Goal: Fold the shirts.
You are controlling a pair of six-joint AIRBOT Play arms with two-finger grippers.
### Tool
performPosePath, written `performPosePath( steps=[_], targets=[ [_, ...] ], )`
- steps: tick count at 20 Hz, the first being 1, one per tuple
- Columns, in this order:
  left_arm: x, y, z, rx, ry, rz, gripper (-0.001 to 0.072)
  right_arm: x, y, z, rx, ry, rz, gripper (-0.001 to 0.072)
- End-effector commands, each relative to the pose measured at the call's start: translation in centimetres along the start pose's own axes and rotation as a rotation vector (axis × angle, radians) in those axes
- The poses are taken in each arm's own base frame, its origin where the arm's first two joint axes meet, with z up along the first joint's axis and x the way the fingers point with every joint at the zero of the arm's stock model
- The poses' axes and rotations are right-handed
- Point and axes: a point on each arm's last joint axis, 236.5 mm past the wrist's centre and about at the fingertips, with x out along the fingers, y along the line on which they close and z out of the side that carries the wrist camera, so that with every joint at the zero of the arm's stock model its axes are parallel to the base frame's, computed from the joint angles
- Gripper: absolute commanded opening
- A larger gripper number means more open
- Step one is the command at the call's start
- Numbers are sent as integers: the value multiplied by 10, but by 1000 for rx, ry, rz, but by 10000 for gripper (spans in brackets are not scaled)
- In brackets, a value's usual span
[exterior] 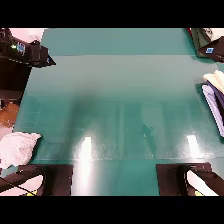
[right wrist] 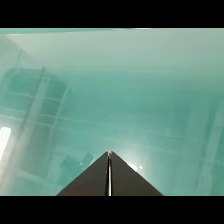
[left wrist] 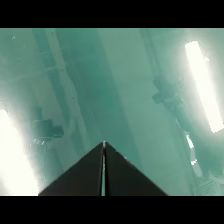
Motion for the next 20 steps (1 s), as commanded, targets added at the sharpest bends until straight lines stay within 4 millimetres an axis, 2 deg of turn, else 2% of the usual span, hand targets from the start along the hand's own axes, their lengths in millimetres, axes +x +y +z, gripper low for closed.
performPosePath(
  steps=[1, 11, 15, 16, 17, 18, 20],
  targets=[
    [0, 0, 0, 0, -1, 0, 25, 0, 2, 0, -4, 1, 4, 12],
    [0, 0, 0, 0, -1, 1, 25, 0, 2, 0, -4, 1, 4, 12],
    [-1, 2, 16, 0, -68, 7, 26, 0, 2, 0, -5, 1, 4, 12],
    [-1, 1, 11, 1, -47, 6, 130, 0, 2, 0, -5, 1, 4, 12],
    [-2, 3, -2, 1, 7, 15, 398, 0, 2, -1, -6, 2, 4, 12],
    [-3, 10, -23, -13, 93, 44, 455, 0, 2, 0, -13, 1, 4, 12],
    [-15, 40, -62, -50, 255, 182, 456, 0, 2, -1, -39, 2, 4, 12]
  ],
)
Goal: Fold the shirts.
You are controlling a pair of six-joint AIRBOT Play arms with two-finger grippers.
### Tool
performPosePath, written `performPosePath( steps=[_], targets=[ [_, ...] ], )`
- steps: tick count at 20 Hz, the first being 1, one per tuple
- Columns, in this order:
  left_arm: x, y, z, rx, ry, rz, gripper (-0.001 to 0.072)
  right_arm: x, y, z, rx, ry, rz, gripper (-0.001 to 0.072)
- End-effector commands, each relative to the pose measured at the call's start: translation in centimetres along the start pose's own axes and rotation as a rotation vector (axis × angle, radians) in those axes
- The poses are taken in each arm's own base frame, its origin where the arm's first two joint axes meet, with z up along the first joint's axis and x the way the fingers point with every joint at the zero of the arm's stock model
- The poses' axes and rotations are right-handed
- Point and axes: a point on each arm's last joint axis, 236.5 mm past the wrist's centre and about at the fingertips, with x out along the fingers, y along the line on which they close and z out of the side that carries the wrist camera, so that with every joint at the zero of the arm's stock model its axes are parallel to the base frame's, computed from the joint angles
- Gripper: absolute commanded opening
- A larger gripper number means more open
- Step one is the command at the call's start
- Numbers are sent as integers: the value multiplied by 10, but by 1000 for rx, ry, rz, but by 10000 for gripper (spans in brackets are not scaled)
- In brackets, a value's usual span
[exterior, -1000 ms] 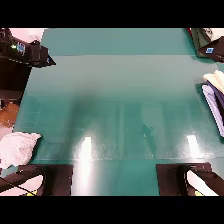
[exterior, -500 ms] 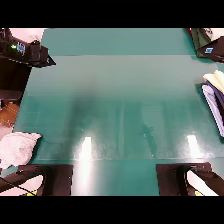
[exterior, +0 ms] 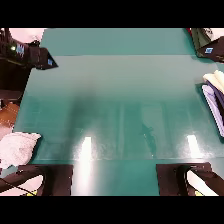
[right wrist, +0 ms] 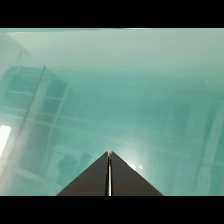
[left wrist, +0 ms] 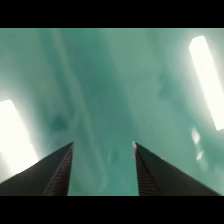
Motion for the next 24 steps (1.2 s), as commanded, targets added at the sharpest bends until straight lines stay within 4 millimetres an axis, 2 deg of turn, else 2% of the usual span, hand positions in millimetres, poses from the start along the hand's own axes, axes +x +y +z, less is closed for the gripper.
performPosePath(
  steps=[1, 3, 6, 7, 8, 9, 11, 14, 16, 18, 23, 24],
  targets=[
    [-15, 46, -57, -60, 216, 210, 457, 0, 1, 0, -26, 0, 1, 12],
    [-29, 74, -87, -96, 253, 353, 458, 0, 1, 0, -28, 0, 1, 12],
    [-31, 97, -146, -141, 302, 469, 461, 0, 1, 0, -74, 0, 1, 12],
    [-28, 107, -170, -170, 323, 516, 587, 0, 0, 0, -77, 0, 1, 12],
    [-27, 118, -194, -201, 344, 573, 630, 0, 0, 0, -79, 0, 1, 12],
    [-25, 129, -219, -216, 379, 628, 631, 0, 0, 0, -87, 0, 1, 12],
    [-16, 146, -269, -237, 480, 711, 631, 0, 0, 0, -101, 0, 1, 12],
    [11, 154, -323, -257, 603, 732, 631, 0, 0, 0, -101, 0, 1, 12],
    [25, 162, -345, -277, 623, 763, 630, 0, 1, -1, -101, 2, 1, 12],
    [33, 166, -357, -304, 623, 779, 630, 0, 1, -1, -101, 5, 2, 12],
    [39, 170, -357, -300, 598, 787, 598, 0, 1, -5, -101, 19, 4, 12],
    [38, 171, -356, -299, 597, 792, 402, 0, 1, -7, -101, 27, 6, 12]
  ],
)
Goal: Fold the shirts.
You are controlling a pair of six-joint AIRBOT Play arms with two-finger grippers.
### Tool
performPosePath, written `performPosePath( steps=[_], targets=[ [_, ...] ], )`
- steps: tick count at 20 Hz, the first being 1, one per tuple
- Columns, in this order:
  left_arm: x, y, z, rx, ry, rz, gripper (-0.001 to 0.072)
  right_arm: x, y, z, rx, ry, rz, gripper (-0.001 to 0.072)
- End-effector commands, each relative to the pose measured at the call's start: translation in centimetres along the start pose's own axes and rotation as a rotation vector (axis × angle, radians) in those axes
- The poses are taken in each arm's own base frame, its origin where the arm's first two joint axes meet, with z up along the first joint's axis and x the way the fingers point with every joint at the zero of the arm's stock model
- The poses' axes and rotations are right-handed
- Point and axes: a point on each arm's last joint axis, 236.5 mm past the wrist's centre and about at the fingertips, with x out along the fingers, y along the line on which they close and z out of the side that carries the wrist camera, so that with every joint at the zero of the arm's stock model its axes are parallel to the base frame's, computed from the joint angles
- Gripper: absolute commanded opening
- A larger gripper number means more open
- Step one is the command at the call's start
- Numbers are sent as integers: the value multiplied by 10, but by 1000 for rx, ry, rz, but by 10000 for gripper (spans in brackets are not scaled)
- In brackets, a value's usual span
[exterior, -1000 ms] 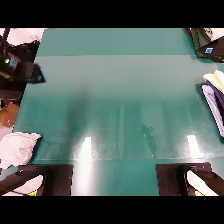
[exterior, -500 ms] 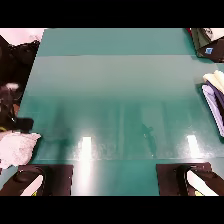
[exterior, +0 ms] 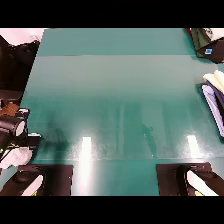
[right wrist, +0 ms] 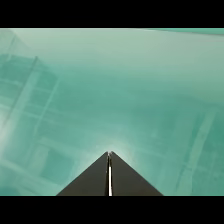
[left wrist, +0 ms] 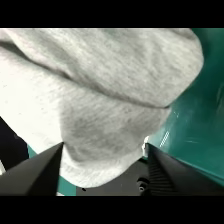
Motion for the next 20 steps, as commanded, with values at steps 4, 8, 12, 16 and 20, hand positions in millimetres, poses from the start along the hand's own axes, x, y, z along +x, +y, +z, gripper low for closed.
performPosePath(
  steps=[4, 8, 12, 16, 20],
  targets=[
    [0, 3, 9, -19, -39, 13, 24, 0, 2, -6, -1, 23, 7, 12],
    [-61, 17, 54, -102, -207, -40, 23, 0, 2, -3, 0, 13, 7, 12],
    [-219, 7, 118, -166, -603, -383, 24, -3, 2, 9, -2, -41, 0, 12],
    [-434, -42, 104, 50, -1089, -974, 23, -16, 4, 35, -16, -167, -18, 12],
    [-519, -66, 68, 199, -1196, -1302, 22, -39, 9, 64, -33, -315, -37, 12]
  ],
)
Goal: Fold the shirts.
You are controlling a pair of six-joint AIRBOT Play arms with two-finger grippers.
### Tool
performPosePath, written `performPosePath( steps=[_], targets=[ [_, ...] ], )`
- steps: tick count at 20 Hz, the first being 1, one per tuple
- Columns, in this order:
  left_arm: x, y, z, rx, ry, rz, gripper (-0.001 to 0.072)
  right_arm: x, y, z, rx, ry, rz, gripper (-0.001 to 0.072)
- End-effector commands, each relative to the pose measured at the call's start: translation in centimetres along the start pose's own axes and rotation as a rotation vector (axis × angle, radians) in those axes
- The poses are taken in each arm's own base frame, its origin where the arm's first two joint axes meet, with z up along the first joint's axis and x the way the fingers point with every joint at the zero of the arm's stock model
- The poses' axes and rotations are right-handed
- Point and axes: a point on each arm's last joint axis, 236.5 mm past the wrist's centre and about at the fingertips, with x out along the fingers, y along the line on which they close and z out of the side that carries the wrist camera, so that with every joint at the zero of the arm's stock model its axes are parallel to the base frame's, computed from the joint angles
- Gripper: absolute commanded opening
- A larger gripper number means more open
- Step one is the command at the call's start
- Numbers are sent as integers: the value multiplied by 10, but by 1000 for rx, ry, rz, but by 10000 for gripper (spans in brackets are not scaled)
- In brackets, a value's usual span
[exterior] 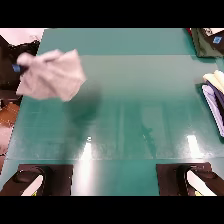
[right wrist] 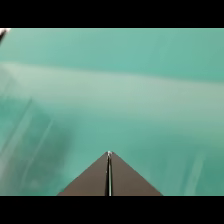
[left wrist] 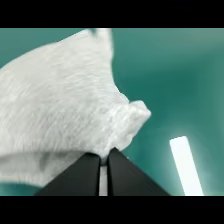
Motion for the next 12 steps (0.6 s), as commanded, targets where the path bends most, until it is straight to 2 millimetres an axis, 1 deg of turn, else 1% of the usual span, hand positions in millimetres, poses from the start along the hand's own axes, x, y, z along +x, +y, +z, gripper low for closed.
performPosePath(
  steps=[1, 3, 5, 6, 7, 8, 9, 10, 11, 12],
  targets=[
    [-21, -95, 40, 8, -107, -378, 22, -15, 3, 30, -15, -137, -17, 12],
    [4, -106, 25, 28, -28, -426, 22, -19, 5, 36, -19, -163, -19, 12],
    [41, -119, 1, 63, 86, -478, 22, -19, 6, 36, -12, -151, -15, 11],
    [62, -124, -16, 74, 157, -496, 23, -18, 7, 36, -6, -141, -11, 11],
    [85, -127, -37, 83, 244, -512, 23, -18, 8, 35, -9, -130, -8, 12],
    [108, -125, -61, 84, 336, -509, 23, -17, 9, 35, -11, -115, -4, 12],
    [129, -118, -88, 93, 440, -492, 24, -16, 10, 33, -5, -94, 2, 12],
    [148, -106, -118, 102, 560, -465, 24, -14, 11, 30, -3, -71, 7, 12],
    [163, -90, -144, 104, 664, -431, 24, -13, 11, 28, -5, -48, 12, 12],
    [175, -73, -164, 108, 744, -388, 26, -11, 12, 24, -7, -23, 16, 12]
  ],
)
